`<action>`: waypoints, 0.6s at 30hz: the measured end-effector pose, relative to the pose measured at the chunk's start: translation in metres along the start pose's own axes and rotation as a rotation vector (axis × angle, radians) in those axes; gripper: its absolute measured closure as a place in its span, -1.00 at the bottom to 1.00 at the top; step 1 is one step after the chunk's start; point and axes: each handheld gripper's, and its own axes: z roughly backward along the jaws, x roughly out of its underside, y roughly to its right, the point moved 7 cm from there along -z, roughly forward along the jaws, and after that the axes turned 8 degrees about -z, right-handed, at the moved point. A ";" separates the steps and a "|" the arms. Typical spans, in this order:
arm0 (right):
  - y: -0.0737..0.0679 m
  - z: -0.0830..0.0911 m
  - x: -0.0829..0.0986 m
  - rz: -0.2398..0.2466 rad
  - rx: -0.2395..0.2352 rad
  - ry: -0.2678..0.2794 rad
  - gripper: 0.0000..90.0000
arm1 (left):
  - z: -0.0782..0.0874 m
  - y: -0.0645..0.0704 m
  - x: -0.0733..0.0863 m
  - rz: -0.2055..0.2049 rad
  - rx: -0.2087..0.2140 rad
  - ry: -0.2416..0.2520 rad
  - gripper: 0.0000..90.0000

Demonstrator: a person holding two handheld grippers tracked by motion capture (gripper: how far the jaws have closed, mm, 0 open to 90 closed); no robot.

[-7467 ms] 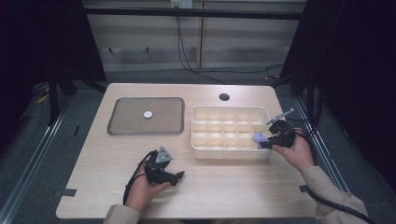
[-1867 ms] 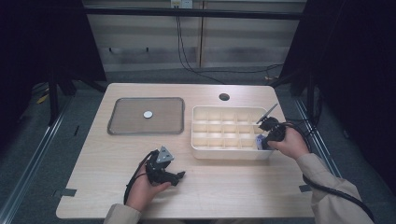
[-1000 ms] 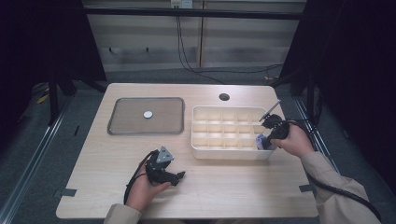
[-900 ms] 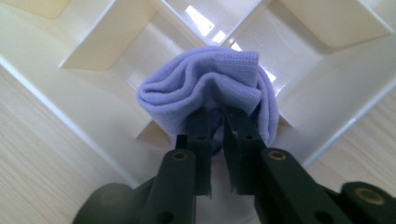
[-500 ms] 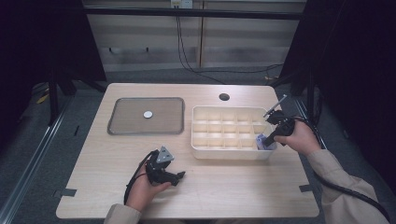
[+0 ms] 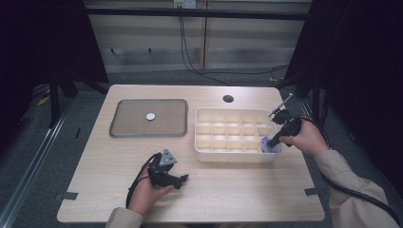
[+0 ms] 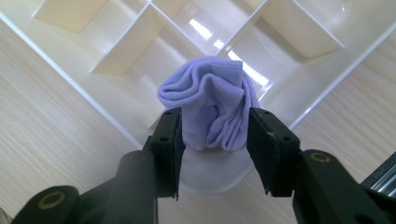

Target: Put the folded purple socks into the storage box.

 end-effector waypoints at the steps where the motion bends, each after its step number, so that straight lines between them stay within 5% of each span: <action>1: 0.000 0.001 0.000 0.000 0.000 0.000 0.22 | 0.000 0.000 0.000 0.000 0.000 0.000 -0.67; 18: -0.001 0.007 -0.003 0.011 0.012 0.022 -0.05 | 0.000 0.000 0.000 0.000 0.000 0.000 -0.67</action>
